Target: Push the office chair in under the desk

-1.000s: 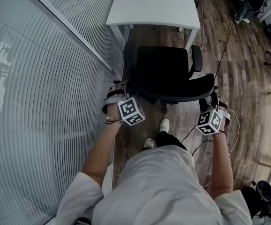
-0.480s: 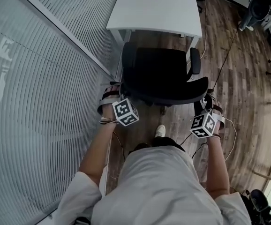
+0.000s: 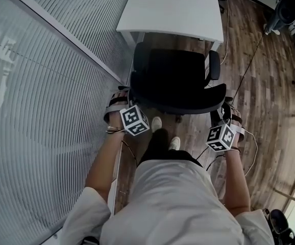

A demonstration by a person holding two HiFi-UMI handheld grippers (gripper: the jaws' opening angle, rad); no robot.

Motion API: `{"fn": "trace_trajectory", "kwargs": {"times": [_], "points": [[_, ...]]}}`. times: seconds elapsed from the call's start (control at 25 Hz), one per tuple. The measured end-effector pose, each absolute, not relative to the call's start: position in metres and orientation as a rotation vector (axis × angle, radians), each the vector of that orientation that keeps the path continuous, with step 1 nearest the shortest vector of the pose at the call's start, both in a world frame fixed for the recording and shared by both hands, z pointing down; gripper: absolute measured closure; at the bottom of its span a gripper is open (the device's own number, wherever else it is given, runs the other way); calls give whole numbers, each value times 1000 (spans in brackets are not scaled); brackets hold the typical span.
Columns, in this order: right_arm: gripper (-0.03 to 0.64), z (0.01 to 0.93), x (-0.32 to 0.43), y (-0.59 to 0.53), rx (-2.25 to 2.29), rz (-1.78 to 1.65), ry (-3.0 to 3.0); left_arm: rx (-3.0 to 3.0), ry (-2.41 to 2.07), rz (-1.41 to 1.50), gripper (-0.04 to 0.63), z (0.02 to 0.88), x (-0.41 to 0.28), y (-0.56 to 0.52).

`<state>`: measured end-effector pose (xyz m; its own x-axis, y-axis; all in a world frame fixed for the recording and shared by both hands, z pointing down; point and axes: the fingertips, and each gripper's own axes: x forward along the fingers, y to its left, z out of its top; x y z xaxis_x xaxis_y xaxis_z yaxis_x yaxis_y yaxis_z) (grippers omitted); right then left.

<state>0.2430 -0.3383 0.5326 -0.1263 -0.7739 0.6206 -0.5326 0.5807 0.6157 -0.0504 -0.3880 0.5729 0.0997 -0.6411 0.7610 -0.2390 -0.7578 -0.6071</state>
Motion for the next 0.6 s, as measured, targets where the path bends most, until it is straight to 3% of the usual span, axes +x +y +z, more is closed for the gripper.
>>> {"fn": "trace_trajectory", "kwargs": {"times": [0.6], "points": [[454,527,220,-373,1086,-274,-1802,-2078,831,-1704,387,570,-72,-430]]}}
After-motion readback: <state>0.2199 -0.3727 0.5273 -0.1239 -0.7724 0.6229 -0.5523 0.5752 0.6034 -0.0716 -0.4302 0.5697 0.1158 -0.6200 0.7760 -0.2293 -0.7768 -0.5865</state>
